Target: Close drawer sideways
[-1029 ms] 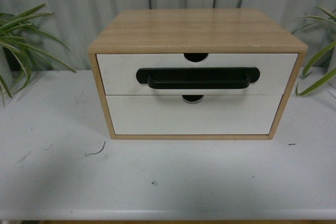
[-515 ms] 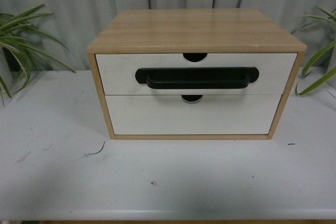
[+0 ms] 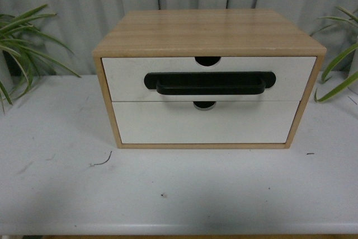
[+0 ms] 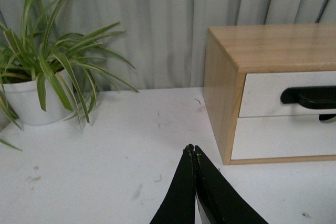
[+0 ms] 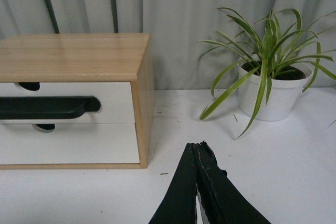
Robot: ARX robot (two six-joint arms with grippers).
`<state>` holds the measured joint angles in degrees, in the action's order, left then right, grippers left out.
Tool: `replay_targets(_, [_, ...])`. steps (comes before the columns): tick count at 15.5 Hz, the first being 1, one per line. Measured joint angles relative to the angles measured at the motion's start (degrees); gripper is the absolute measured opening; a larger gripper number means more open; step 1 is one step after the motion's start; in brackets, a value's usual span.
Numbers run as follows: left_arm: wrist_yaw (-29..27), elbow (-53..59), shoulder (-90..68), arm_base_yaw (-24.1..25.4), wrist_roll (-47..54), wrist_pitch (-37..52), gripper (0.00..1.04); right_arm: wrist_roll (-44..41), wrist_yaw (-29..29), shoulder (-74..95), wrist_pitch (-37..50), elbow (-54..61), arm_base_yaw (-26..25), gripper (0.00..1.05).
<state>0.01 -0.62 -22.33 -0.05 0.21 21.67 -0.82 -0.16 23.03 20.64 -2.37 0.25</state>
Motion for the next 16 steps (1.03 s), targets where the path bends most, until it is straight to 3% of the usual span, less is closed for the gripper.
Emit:
replay_targets(10, [0.0, 0.0, 12.48, 0.0, 0.0, -11.67, 0.02, 0.0, 0.02, -12.11, -9.7, 1.66, 0.0, 0.02])
replay_targets(12, [-0.04, -0.07, 20.98, 0.0, -0.02, -22.36, 0.02, 0.02, 0.09, -15.52, -14.32, 1.57, 0.0, 0.02])
replay_targets(13, [-0.15, -0.33, 22.05, 0.0, -0.02, -21.0, 0.02, -0.02, 0.13, -21.49, -21.2, 1.62, -0.07, 0.02])
replay_targets(16, [0.0, -0.04, 22.08, 0.04, -0.02, -21.88, 0.02, 0.0, 0.2, -22.77, -20.74, 1.6, -0.26, 0.02])
